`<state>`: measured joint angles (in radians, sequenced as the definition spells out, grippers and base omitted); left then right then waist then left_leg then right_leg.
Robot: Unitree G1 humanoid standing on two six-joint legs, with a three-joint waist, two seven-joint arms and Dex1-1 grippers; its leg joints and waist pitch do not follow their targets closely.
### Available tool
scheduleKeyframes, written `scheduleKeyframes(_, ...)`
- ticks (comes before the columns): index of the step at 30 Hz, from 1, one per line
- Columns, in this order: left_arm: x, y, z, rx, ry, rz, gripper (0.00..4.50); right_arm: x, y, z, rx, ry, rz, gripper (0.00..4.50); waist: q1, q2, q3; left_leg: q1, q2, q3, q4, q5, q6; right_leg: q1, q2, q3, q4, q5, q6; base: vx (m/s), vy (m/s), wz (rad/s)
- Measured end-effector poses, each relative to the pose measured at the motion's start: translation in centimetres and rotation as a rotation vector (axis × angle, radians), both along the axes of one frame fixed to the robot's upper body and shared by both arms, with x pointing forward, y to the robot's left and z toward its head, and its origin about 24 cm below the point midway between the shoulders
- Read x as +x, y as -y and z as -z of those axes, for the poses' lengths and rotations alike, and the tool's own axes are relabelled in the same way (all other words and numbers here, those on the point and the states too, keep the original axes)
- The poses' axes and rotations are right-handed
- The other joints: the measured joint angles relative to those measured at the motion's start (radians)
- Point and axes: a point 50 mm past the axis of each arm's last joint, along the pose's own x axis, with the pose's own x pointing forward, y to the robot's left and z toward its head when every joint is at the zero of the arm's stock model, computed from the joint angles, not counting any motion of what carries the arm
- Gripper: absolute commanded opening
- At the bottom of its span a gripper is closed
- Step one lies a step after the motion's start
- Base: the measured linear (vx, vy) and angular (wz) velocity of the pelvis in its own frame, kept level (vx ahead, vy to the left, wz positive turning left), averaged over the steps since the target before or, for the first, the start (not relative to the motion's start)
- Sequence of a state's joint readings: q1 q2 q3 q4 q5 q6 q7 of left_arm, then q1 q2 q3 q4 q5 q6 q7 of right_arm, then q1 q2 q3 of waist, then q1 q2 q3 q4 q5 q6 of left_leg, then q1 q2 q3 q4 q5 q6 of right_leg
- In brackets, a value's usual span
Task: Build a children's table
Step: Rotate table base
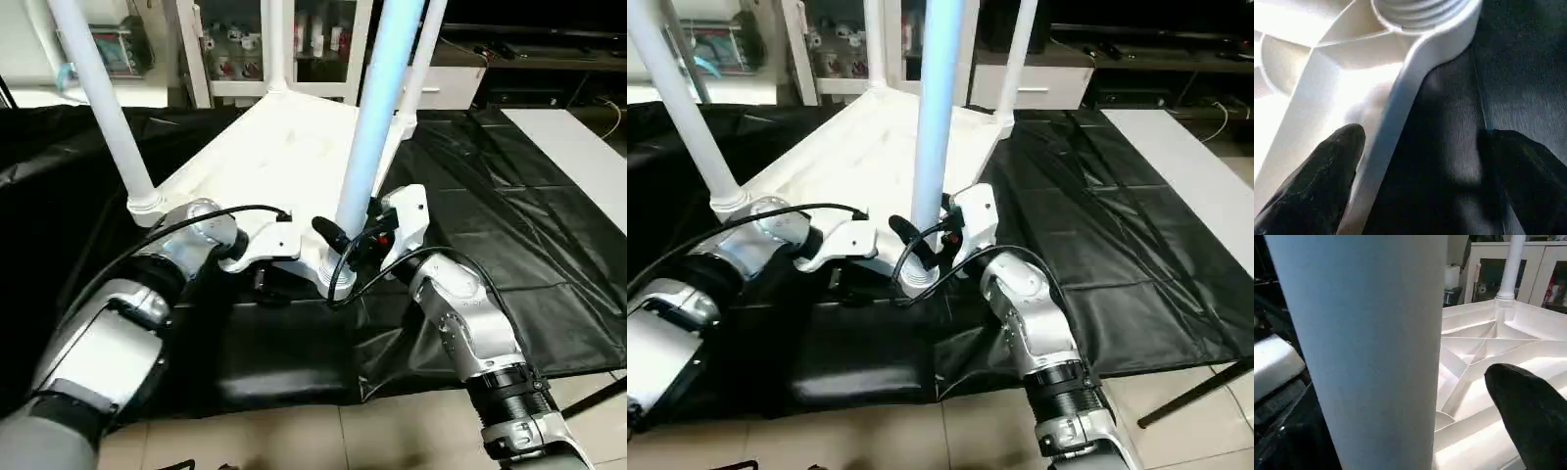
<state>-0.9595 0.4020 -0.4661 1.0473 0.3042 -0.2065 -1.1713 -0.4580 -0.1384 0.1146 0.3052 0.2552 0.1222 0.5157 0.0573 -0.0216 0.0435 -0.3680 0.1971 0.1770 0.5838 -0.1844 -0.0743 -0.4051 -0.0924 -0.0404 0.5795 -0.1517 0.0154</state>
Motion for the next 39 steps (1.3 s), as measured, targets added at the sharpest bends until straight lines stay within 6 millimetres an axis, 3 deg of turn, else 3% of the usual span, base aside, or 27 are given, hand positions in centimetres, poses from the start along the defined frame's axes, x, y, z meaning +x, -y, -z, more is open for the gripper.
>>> scheduleKeyframes(6, -1.1, -1.3, -0.5, -0.049, -0.015, 0.004, 4.50, -0.6, 2.6, 0.0, -0.039, 0.019, 0.018, 4.45, -0.002, 0.000, 0.000, 0.001, 0.001, 0.001, 0.000, 0.000, 0.000, 0.000, 0.000, 0.000, 0.000, 0.000, -0.001, 0.000, 0.000, 0.00)
scheduleKeyframes(15, -3.4, -1.0, 0.2, -0.106, -0.078, 0.013, 4.50, -1.0, 6.2, 0.1, -0.060, 0.011, 0.090, 4.45, -0.028, 0.001, 0.000, 0.004, 0.002, 0.003, 0.000, 0.000, 0.000, 0.000, 0.001, 0.001, 0.002, 0.000, -0.001, 0.000, 0.000, 0.00)
scheduleKeyframes(20, -5.0, -2.0, 1.2, -0.096, -0.166, -0.039, 4.50, -1.0, 8.1, 0.0, -0.056, 0.000, 0.144, 4.45, -0.024, 0.002, 0.000, 0.003, 0.003, 0.004, 0.000, 0.000, -0.001, -0.001, 0.001, 0.000, 0.003, 0.000, -0.001, 0.000, 0.000, 0.00)
scheduleKeyframes(31, -5.7, -2.2, 1.8, -0.142, -0.168, -0.123, 4.50, -0.4, 6.6, 0.5, 0.001, -0.031, 0.135, 4.45, -0.024, 0.002, 0.000, 0.000, 0.004, 0.006, 0.001, 0.000, -0.001, -0.006, 0.001, 0.001, 0.006, 0.000, -0.001, 0.000, 0.000, 0.00)
scheduleKeyframes(39, -5.0, -3.0, 0.7, -0.220, -0.087, -0.190, 4.50, -0.2, 0.3, 0.7, 0.056, -0.043, -0.013, 4.45, -0.030, -0.002, 0.001, 0.000, 0.008, 0.010, 0.002, 0.003, -0.005, -0.014, 0.003, 0.001, 0.016, -0.003, -0.003, 0.000, 0.000, 0.00)
